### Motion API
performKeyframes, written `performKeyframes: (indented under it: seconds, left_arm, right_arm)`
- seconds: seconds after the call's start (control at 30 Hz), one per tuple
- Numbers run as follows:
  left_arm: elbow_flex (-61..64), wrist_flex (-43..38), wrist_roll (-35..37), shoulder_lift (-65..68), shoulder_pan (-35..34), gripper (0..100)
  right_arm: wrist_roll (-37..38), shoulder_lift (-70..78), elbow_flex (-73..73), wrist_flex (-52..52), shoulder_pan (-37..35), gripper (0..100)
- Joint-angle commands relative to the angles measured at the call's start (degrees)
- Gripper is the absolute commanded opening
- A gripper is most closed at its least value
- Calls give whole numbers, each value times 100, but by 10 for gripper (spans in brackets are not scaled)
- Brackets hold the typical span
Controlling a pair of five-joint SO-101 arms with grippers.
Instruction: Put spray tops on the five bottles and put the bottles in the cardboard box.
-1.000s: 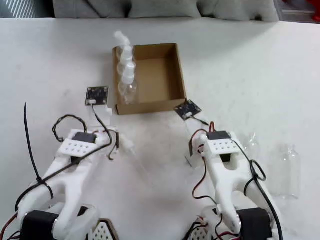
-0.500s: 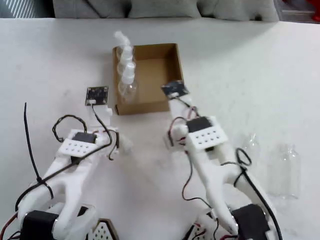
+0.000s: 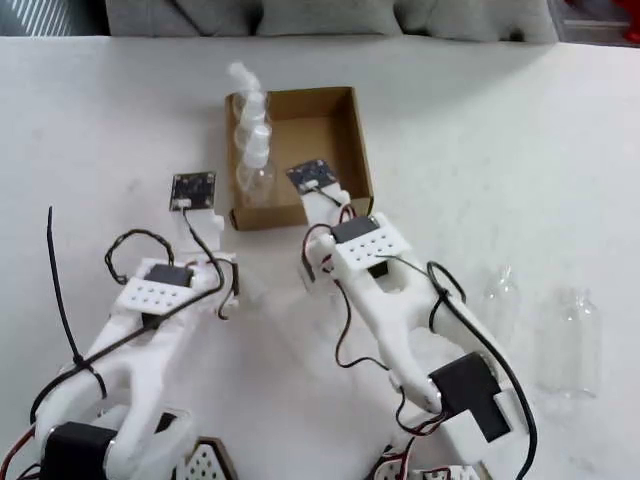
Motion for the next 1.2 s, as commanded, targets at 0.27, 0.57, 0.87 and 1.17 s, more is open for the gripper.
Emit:
performKeyframes:
  seconds: [0.27,0.57,0.87,1.17]
  left_arm:
    - [-220,879,1468,-1244,778,24]
    - [105,387,2330,-1253,1297,57]
    - [132,580,2734,-1253,1358,278]
    - [167,563,2743,-1244,1147,279]
  right_arm:
    - [-53,-593,-264,418,382,184]
    - [-44,-330,-255,409,585,180]
    - [396,-303,-255,409,585,180]
    - [404,-303,-202,400,593,180]
